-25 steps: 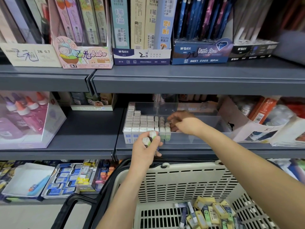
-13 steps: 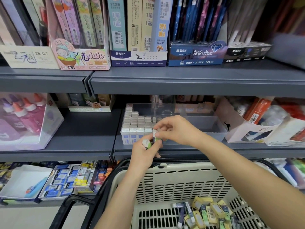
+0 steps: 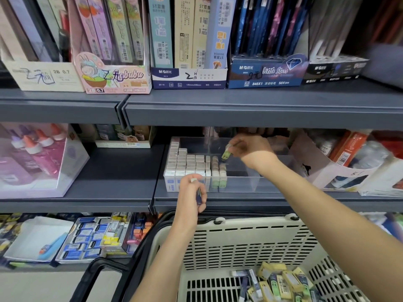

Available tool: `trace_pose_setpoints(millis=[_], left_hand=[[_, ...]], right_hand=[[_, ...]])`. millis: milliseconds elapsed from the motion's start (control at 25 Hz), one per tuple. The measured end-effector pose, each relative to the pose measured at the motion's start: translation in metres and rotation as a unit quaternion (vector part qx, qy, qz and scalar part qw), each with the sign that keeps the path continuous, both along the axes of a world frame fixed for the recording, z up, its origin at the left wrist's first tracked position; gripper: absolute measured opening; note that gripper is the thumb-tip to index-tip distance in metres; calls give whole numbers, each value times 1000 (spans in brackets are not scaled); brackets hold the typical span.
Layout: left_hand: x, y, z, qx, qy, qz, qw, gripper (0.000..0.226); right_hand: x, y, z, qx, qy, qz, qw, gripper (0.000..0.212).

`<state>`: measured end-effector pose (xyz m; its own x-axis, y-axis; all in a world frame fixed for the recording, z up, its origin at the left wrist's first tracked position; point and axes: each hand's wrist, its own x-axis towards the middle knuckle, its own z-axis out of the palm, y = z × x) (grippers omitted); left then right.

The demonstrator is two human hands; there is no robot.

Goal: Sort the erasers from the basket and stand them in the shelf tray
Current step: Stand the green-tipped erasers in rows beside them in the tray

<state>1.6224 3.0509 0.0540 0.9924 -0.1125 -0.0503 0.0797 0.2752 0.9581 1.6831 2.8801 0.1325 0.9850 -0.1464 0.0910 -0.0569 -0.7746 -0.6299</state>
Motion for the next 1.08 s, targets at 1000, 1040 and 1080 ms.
trace_pose_setpoints(millis=[1000,1040,1080], left_hand=[[-6,-1,7,133,-87,-9,987,30],[-6,0,6,149,-93,0,984,30],[-5,1,5,164,-94,15,982,29]], right_hand=[[-55,32,-4,0,-14,180,984,5],[-54,27,-2,18,-12,175,984,5],[-50,22,2,32,-14,160,986,8]])
